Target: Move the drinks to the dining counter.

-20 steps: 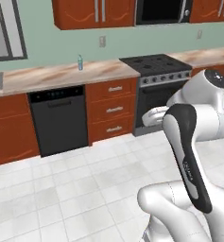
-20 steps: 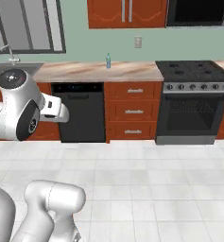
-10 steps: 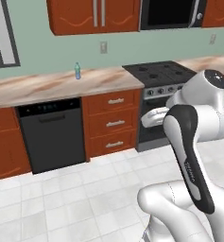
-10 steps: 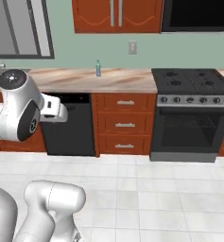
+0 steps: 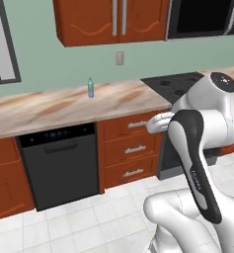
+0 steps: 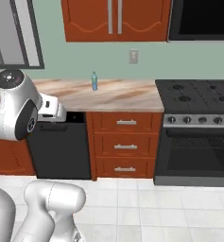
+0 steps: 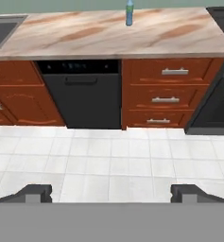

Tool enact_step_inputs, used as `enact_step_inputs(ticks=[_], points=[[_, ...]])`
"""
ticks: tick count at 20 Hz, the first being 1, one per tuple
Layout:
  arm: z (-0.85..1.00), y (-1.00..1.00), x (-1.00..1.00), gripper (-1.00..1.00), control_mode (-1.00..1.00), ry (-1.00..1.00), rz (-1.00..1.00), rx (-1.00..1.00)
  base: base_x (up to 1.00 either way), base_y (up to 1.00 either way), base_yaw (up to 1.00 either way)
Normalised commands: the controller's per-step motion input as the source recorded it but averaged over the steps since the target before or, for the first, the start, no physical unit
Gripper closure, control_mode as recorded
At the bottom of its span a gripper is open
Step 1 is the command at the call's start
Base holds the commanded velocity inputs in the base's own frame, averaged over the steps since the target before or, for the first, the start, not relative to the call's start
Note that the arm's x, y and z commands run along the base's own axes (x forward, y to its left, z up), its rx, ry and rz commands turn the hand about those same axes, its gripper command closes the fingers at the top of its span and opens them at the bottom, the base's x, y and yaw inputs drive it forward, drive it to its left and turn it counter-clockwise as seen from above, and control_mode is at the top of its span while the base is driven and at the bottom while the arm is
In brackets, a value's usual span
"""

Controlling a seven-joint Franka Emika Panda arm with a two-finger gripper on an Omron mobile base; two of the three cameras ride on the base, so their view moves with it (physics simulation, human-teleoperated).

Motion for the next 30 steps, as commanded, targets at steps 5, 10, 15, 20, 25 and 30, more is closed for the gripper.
enact_step_inputs(ticks=[5, 10, 15, 20, 25, 30], points=[[0.0, 0.0, 0.0, -1.0, 1.0, 0.0, 0.0, 0.0, 1.0, 0.22, 0.0], [0.0, 0.0, 0.0, -1.0, 1.0, 0.0, 0.0, 0.0, 1.0, 0.02, 0.0], [0.0, 0.0, 0.0, -1.0, 1.0, 0.0, 0.0, 0.0, 1.0, 0.0, 0.0], [0.0, 0.0, 0.0, -1.0, 1.0, 0.0, 0.0, 0.0, 0.9, 0.0, 0.0], [0.0, 0.0, 0.0, -1.0, 1.0, 0.0, 0.0, 0.0, 0.39, -0.05, 0.01], [0.0, 0.0, 0.0, -1.0, 1.0, 0.0, 0.0, 0.0, 0.01, -0.16, 0.07]])
